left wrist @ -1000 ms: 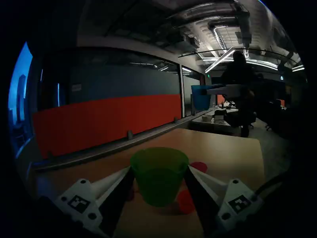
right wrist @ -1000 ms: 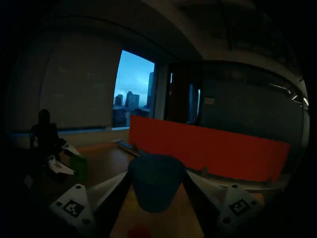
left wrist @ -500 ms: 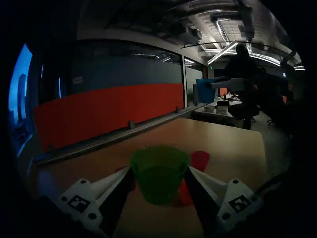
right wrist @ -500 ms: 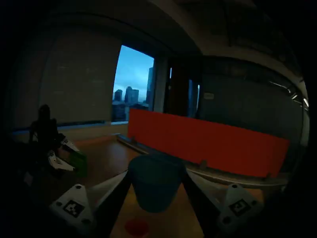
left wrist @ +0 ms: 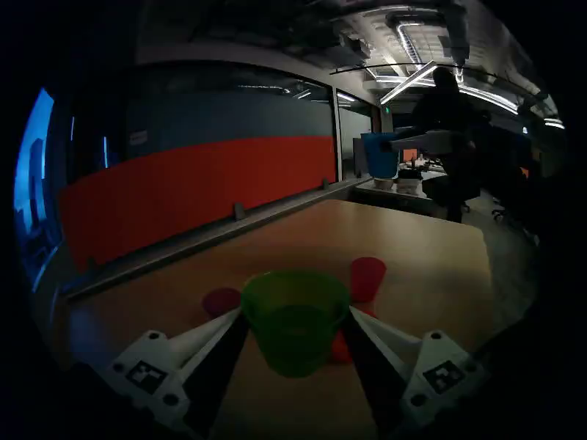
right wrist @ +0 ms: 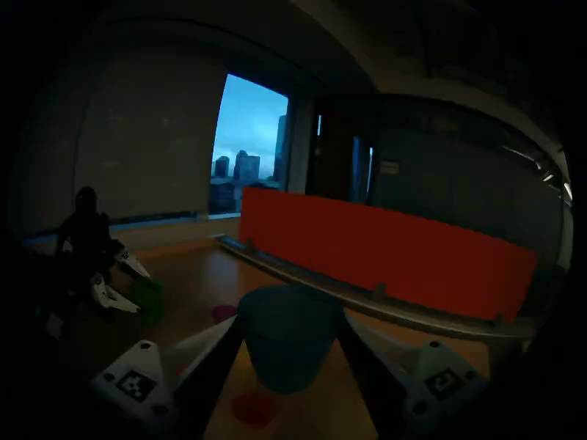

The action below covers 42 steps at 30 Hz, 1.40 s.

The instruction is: Pour water

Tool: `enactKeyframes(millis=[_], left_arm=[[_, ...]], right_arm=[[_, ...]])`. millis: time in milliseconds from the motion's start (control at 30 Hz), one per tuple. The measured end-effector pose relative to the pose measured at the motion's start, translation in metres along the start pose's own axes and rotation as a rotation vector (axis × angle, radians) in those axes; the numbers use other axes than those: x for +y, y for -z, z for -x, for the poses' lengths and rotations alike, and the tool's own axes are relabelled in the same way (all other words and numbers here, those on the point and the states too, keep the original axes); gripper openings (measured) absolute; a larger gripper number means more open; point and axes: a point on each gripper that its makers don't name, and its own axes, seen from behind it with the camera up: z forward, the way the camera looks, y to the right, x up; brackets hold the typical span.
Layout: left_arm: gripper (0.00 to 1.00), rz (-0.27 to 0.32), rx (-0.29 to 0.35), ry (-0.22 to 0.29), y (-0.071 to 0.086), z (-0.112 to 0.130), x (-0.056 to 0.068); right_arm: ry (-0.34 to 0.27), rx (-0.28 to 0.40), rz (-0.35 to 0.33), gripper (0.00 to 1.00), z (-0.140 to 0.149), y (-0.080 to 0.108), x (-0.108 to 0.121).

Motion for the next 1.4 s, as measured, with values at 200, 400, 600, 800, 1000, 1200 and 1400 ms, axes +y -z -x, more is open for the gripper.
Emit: enactKeyframes(millis=[200, 400, 600, 800, 1000, 1200, 1400], left_arm=[[0.84, 0.005, -0.015, 0.011, -0.001, 0.010, 0.001], [0.84, 0.002, -0.036, 0.007, 0.000, 0.020, 0.002], [0.84, 0.004, -0.058, 0.010, -0.001, 0.032, 0.004], [0.84, 0.010, -0.085, 0.004, -0.005, 0.043, 0.007], [0.84, 0.012, -0.109, 0.002, -0.008, 0.055, 0.008], [0.84, 0.017, -0.134, -0.004, -0.011, 0.067, 0.010], [0.84, 0.020, -0.152, -0.008, -0.014, 0.077, 0.011]], right_arm=[[-0.014, -0.017, -0.002, 0.91, 0.015, 0.002, -0.001], [-0.022, -0.034, -0.002, 0.91, 0.029, 0.005, -0.001], [-0.025, -0.055, -0.014, 0.91, 0.044, 0.007, -0.004], [-0.011, -0.074, -0.016, 0.92, 0.056, 0.008, -0.006], [-0.009, -0.082, -0.022, 0.92, 0.067, 0.009, -0.008], [-0.008, -0.099, -0.029, 0.92, 0.078, 0.008, -0.009], [-0.006, -0.114, -0.037, 0.92, 0.090, 0.008, -0.013]])
